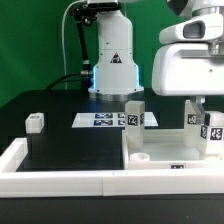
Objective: Assemble square table
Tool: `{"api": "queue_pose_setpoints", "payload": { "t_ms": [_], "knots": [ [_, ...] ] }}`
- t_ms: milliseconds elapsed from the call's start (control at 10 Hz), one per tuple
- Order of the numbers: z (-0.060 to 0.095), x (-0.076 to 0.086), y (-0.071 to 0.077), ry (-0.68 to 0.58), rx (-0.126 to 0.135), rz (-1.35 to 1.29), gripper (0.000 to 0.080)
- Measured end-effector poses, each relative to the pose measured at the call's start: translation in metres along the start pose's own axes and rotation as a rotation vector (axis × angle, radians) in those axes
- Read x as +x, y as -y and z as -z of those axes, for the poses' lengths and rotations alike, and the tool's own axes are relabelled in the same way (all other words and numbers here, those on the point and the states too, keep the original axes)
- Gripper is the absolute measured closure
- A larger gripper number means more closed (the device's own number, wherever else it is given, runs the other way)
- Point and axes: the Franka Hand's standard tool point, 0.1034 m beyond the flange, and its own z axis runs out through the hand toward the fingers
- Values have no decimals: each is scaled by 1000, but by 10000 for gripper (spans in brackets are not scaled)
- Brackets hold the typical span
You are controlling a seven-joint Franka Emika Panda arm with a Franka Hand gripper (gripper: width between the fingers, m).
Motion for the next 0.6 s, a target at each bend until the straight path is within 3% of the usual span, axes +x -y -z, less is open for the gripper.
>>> {"api": "queue_pose_setpoints", "payload": {
  "t_ms": [300,600],
  "knots": [
    [-1,-1,-1,1,4,-272,509],
    [-2,-1,-7,5,27,-569,508]
  ]
}}
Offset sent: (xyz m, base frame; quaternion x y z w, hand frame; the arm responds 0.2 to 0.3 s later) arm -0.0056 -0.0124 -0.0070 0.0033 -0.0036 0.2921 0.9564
